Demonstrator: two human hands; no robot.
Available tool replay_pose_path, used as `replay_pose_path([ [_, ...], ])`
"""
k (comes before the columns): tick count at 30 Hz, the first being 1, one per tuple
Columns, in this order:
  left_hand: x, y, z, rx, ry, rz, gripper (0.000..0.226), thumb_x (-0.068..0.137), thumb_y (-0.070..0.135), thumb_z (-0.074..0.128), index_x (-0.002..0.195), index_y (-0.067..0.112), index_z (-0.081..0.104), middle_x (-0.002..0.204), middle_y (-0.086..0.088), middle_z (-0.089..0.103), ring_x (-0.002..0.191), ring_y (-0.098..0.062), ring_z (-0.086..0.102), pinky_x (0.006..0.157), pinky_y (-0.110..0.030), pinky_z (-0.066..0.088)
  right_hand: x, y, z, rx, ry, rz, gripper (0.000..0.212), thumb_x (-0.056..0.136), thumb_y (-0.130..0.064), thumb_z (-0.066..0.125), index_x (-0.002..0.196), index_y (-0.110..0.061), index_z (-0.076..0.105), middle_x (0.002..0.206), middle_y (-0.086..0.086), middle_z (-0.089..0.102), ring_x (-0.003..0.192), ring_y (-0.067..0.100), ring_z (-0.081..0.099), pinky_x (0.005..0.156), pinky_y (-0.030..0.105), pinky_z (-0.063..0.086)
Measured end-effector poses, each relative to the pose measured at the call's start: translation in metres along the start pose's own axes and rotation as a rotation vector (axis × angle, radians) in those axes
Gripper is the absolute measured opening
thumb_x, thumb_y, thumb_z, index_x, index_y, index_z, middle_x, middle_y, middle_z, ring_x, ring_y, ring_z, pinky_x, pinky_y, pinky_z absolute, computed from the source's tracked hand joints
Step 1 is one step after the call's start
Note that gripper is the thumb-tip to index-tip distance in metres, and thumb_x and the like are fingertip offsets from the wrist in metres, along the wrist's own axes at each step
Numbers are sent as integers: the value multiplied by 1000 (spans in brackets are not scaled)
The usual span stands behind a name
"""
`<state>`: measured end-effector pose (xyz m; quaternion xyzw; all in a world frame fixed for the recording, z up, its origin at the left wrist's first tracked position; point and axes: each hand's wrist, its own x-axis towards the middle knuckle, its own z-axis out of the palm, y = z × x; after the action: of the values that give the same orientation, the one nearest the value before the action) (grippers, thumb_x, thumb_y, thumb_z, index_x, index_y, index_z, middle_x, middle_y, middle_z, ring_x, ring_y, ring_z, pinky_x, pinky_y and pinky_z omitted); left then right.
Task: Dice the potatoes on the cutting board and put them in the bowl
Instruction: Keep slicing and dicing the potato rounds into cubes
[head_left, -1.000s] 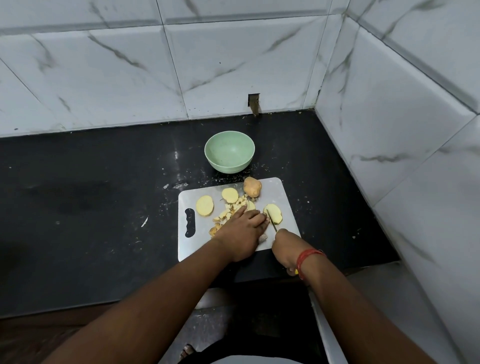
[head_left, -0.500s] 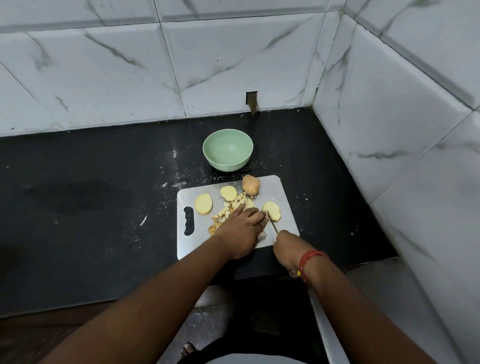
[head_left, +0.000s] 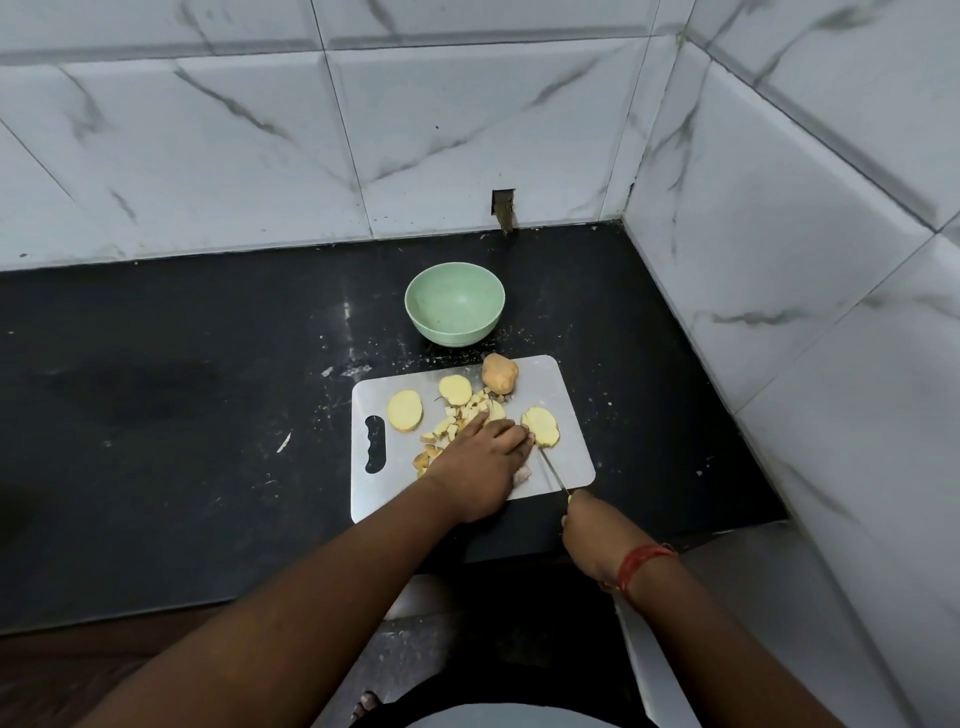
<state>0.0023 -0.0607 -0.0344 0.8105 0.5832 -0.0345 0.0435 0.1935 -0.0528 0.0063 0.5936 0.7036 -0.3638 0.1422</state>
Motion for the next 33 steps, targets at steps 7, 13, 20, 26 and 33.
replay_pose_path([
  [7, 8, -6, -1, -75, 108, 34, 49, 105, 35, 44, 148, 12, 49, 136, -7, 51, 131, -26, 44, 124, -43, 17, 2, 2, -6, -66, 62, 12, 18, 97, -11, 43, 113, -6, 47, 109, 15, 61, 96, 27, 61, 74, 30, 43],
  [13, 12, -3, -2, -92, 94, 23, 52, 106, 41, 39, 151, 16, 46, 145, -7, 44, 136, -27, 40, 126, -44, 12, 8, 3, -11, -30, 83, 48, 21, 98, -11, 43, 117, -5, 47, 113, 16, 61, 100, 27, 62, 76, 31, 44],
  [20, 8, 2, -2, -111, 61, -20, 55, 106, 45, 37, 154, 18, 40, 142, -10, 44, 128, -29, 41, 114, -40, 31, -1, 5, -12, 12, 99, -3, 2, 100, -13, 41, 101, -11, 42, 110, 16, 61, 88, 25, 56, 73, 30, 40],
  [26, 3, 13, 4, -125, 162, -63, 57, 108, 40, 38, 154, 7, 39, 149, -11, 43, 138, -31, 39, 124, -40, 21, -6, 2, -10, 4, 109, -19, 3, 99, -14, 43, 99, -12, 40, 103, 13, 60, 87, 25, 57, 71, 29, 39],
  [33, -5, 13, 20, -99, 200, -47, 54, 104, 39, 43, 144, 5, 51, 138, -8, 51, 134, -27, 45, 125, -44, 20, 3, -6, -1, -98, 136, -22, 5, 99, -11, 44, 103, -8, 42, 73, 2, 46, 67, 18, 49, 50, 24, 30],
])
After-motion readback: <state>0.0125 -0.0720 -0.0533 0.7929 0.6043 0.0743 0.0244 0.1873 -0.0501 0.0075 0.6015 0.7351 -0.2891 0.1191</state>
